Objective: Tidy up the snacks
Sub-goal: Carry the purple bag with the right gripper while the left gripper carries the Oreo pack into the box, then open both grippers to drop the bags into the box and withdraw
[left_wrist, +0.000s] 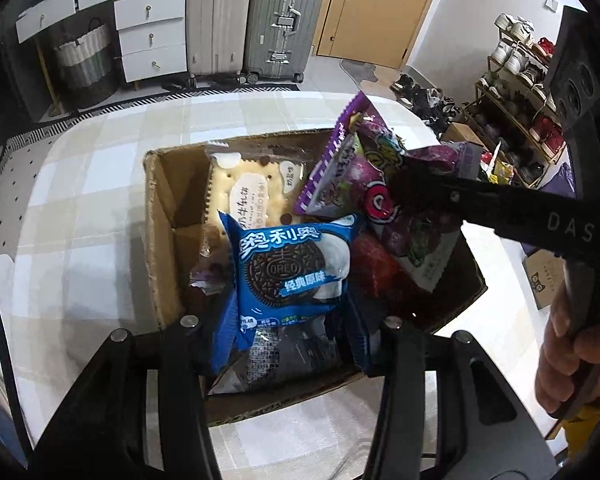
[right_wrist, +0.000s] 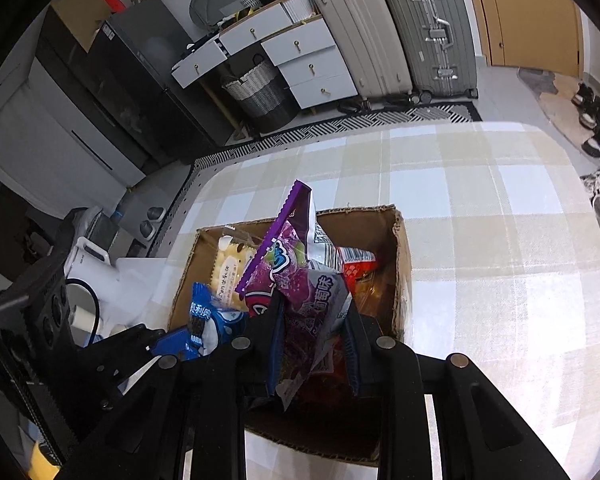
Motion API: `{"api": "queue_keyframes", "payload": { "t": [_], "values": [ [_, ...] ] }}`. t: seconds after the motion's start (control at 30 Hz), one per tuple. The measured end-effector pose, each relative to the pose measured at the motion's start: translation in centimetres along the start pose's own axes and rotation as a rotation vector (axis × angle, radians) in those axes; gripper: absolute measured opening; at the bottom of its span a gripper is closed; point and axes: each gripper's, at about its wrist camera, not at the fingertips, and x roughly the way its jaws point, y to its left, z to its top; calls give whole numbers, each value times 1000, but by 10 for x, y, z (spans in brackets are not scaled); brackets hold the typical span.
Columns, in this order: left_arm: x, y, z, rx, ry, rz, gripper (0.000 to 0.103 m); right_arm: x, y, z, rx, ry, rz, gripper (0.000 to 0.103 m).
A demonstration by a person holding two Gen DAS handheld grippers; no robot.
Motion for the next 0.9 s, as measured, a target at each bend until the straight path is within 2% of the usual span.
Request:
{"api": "queue_keyframes", "payload": {
  "t": [0.17,0.27,0.57,0.7,0.9],
  "values": [
    [-7,0,3,15,-6,33,47,-3,-5,3,45,36,26,25],
    [-11,2,4,10,-5,27,48,-4,-7,3,53,50,30,25],
    [-18,4,3,13,-11,36,48,-11,5,-2,-31,58,1,29],
    [-18,2,3,16,-13,39,48,-16,12,-5,-84,39,-29,34],
    [-21,0,2,19,-13,40,48,-21,20,-9,-150,18,-69,36]
  ]
}}
